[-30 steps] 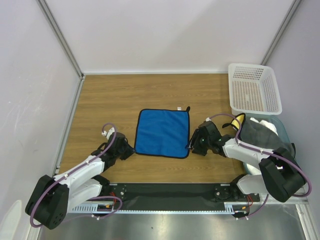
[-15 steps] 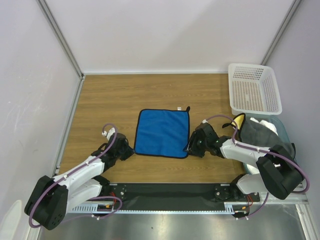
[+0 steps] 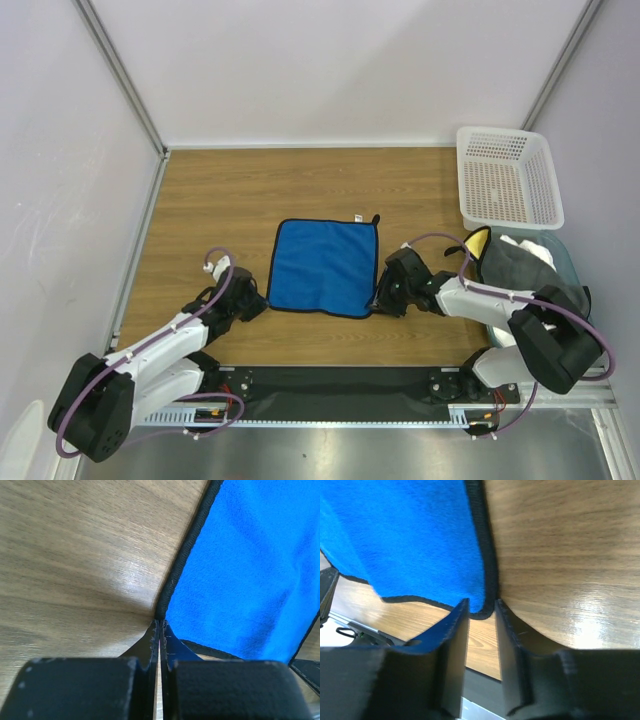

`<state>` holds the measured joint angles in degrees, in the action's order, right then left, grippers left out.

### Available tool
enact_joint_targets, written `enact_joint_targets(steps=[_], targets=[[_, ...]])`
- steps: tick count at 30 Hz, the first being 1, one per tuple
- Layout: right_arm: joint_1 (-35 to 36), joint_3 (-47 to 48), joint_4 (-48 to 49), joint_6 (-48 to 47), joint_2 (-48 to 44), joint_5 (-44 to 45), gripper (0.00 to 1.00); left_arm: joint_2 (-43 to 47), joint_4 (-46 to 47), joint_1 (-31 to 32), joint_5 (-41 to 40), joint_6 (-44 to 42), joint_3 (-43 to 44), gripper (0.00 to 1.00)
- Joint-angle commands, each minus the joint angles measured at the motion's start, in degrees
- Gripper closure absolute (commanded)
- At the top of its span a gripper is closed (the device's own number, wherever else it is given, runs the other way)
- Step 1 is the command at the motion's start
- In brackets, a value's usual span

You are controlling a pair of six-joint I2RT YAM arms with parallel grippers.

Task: Fold and stack the towels
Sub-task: Fold the towel

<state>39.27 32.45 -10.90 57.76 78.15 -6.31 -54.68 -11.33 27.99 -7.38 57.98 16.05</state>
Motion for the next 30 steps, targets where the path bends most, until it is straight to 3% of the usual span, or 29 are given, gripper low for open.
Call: enact_joint_targets(steps=[1, 6, 8, 21, 30], targets=[[0.5, 0.2, -3.7, 0.7, 2.0, 0.2, 0.69, 0.4, -0.1, 0.7, -1.1, -1.0, 0.4, 1.0], [0.5, 1.4, -4.4, -0.1, 2.6, 0.2, 0.95, 0.6, -1.4, 0.8, -2.3, -1.4, 1.2, 1.0], [0.5, 1.8, -5.4, -0.3, 1.4, 1.2, 1.0, 1.6, -3.3, 0.9, -3.9, -1.5, 2.0, 1.0], [-0.3, 5.5, -10.3, -1.8, -4.8, 4.0, 1.0, 5.5, -9.1, 1.2, -8.7, -2.4, 7.0, 1.0], [-6.7, 9.6, -7.6, -4.2, -3.4, 0.4, 1.0, 1.8, -10.5, 1.2, -11.7, -3.5, 14.5, 1.0]])
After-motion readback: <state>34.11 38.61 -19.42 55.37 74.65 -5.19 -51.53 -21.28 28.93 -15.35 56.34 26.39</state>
